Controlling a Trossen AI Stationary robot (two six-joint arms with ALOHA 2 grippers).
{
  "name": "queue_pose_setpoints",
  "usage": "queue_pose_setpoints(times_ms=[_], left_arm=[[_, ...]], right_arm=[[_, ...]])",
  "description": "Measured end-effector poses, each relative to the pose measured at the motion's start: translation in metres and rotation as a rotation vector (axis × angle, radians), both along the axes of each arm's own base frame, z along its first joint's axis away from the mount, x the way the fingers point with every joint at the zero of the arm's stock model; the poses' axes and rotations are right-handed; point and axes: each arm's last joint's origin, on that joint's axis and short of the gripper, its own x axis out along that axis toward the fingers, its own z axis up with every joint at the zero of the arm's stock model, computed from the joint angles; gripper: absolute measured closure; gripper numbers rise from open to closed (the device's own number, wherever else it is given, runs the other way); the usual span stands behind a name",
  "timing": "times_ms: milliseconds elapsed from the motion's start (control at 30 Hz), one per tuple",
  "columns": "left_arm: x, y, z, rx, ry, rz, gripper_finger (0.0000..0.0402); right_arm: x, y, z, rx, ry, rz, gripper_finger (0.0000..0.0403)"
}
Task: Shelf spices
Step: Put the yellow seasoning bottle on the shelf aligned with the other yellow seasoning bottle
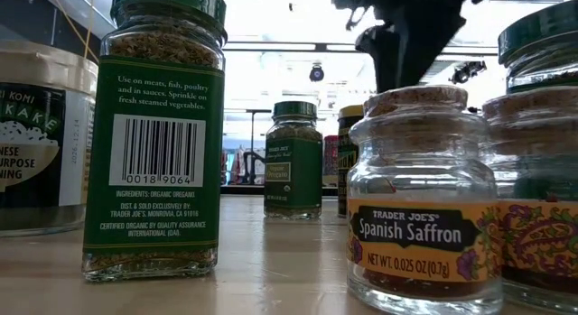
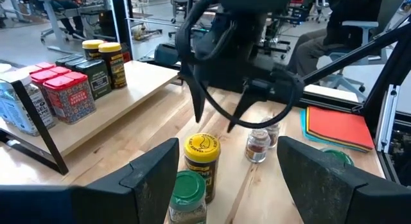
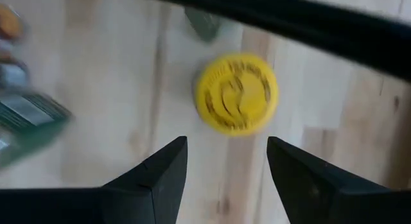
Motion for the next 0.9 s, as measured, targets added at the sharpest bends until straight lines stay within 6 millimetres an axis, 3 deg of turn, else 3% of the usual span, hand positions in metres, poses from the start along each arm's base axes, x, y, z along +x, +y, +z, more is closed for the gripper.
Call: queue_pose_setpoints(times_ms=[233,400,633,900], left_arm=[[-0.001,-0.002,0.000,0.000,0.000,-0.006,0.0142],[-0.001,-0.002,0.000,0.000,-0.001,-0.005,0.0142],[-0.001,-0.002,0.000,0.001,-0.003,0.000,0.0142],[-0.001,-0.002,0.000,-0.001,-0.002,-0.004,0.0142]], right_arm=[[0.004,0.018,0.013,0.113,-0.144,0.136,0.0195],[0.014,0.035,0.000,0.201,-0.153,0.285,0.0195],[0.018,0.027,-0.030,0.145,0.020,0.279,0.0195],[0.002,0.005,-0.025,-0.080,0.140,0.086,0.0195]])
